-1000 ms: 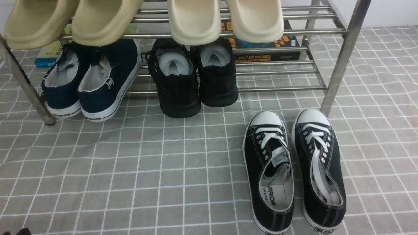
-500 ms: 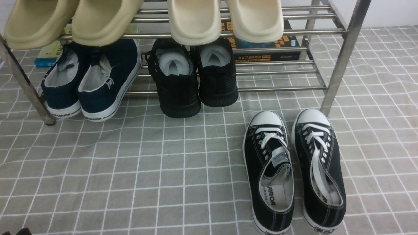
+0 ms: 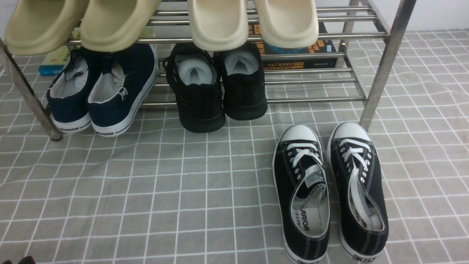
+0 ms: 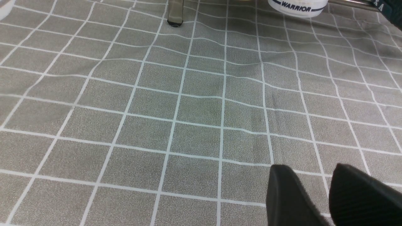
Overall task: Take the shoes off the shelf with your hand from the grey coffee tablecloth.
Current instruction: 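Grasp the leftmost shoe on the bottom shelf of the shoe rack with the left gripper, then set the held shoe down on the floor in front of the rack with the left gripper, then grasp the leftmost shoe on the bottom shelf of the shoe rack with the left gripper, then set the held shoe down on the floor in front of the rack with the left gripper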
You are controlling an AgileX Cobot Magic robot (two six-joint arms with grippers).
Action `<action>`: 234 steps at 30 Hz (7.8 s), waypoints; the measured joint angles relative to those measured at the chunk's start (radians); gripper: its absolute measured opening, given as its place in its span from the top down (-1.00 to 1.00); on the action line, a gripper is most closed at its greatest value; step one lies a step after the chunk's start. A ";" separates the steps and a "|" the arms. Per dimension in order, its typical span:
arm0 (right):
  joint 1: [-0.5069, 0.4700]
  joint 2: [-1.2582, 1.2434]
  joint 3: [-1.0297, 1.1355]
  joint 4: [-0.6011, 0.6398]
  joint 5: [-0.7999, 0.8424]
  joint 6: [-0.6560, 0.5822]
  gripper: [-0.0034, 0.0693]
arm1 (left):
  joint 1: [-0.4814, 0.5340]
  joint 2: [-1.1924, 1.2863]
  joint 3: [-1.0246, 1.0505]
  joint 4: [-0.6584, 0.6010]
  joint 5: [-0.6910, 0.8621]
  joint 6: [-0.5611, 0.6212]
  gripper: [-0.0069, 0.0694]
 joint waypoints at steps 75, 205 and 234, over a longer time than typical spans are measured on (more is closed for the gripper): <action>0.000 0.000 0.000 0.000 0.000 0.000 0.25 | 0.000 1.547 -0.960 -0.433 -0.191 -0.621 -0.64; 0.000 0.000 0.000 0.000 0.000 0.000 0.25 | 0.108 1.688 -1.049 -0.046 -0.253 -0.889 -0.09; 0.000 0.000 0.000 0.000 0.000 0.000 0.25 | 0.108 1.381 -0.912 0.226 0.433 -0.811 0.67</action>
